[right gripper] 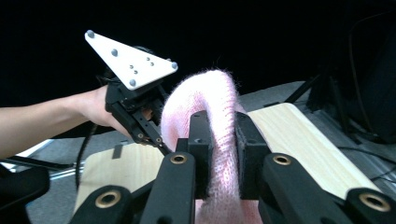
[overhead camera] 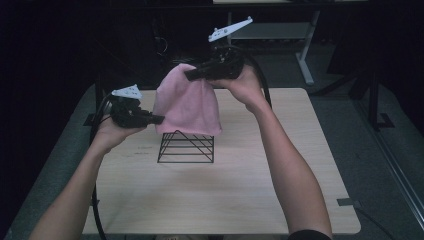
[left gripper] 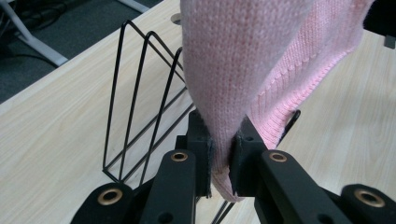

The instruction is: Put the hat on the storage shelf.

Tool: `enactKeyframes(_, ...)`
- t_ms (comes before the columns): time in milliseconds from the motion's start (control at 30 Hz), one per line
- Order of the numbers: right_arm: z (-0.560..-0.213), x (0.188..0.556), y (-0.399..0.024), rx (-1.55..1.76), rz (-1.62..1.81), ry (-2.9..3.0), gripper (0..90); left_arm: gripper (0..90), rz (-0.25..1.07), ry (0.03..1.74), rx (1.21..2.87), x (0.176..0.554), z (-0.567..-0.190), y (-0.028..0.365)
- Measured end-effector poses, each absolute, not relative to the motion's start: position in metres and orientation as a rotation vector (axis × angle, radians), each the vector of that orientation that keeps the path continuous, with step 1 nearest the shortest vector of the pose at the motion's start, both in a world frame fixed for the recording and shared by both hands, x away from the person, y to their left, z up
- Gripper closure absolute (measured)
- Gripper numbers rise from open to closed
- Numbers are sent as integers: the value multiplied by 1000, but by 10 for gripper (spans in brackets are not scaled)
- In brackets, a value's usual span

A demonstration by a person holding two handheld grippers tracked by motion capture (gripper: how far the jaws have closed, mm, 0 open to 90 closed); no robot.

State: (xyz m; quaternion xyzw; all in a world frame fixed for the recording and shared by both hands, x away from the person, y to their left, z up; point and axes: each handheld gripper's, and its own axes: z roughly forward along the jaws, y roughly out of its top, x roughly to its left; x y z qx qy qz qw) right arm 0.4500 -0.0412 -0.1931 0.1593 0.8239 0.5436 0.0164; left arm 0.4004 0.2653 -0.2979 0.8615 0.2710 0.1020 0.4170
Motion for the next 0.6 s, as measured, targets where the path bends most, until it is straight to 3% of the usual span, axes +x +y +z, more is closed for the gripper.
enactKeyframes(600,-211,440,-22,444,1640,2673,788,806,238,720,2207,391,-320,282)
